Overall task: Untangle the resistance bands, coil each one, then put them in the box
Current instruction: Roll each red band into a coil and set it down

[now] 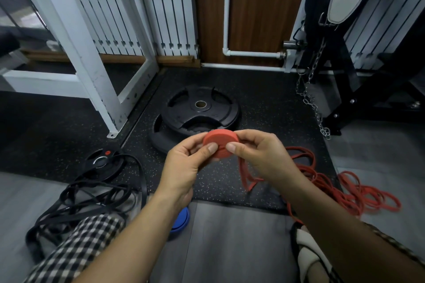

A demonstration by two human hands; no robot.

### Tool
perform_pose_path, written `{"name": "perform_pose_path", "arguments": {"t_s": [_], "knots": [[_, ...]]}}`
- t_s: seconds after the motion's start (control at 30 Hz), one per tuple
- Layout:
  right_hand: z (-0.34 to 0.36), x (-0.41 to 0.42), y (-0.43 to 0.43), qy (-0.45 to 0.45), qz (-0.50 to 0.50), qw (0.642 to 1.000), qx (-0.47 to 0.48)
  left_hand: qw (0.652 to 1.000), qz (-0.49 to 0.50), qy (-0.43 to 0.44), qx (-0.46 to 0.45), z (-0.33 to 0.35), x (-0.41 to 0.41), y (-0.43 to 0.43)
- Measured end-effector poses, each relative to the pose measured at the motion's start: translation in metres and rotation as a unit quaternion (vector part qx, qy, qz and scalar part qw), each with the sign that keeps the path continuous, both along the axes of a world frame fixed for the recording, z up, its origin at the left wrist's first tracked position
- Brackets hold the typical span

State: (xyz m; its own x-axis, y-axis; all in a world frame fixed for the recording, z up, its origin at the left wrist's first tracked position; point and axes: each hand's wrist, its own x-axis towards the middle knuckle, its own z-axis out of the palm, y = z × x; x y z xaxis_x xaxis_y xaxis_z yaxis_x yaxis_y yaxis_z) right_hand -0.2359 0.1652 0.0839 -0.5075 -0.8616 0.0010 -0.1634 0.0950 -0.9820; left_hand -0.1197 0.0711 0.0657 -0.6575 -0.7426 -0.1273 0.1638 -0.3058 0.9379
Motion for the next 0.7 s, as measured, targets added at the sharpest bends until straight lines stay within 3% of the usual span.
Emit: {"name": "perform_pose_path", "arguments": {"t_s": [0.07,0.17,0.23,0.43,0.57,0.7], "knots": [[0.002,-0.004,0.003,0.084,0.010,0.996,0.034,0.996,-0.036,-0.045,-0.067,0.000,0.003,-0.006],[0.000,-0.008,0.008,0.269,0.025,0.956,0.110,0.946,-0.096,-0.145,-0.273,0.001,0.008,-0.017],[-0.002,-0.005,0.009,0.301,0.053,0.944,0.123,0.931,-0.122,-0.156,-0.307,0.001,0.008,-0.017],[0.004,-0.009,0.005,0.078,0.013,0.996,0.033,0.980,-0.028,-0.074,-0.182,0.004,0.005,-0.014],[0.001,-0.005,0.002,0.007,0.013,1.000,0.019,0.997,0.013,-0.007,-0.080,0.006,0.003,-0.009],[0.000,0.000,-0.001,-0.022,0.002,1.000,-0.007,0.999,-0.010,0.000,-0.031,0.001,0.002,-0.008]]}}
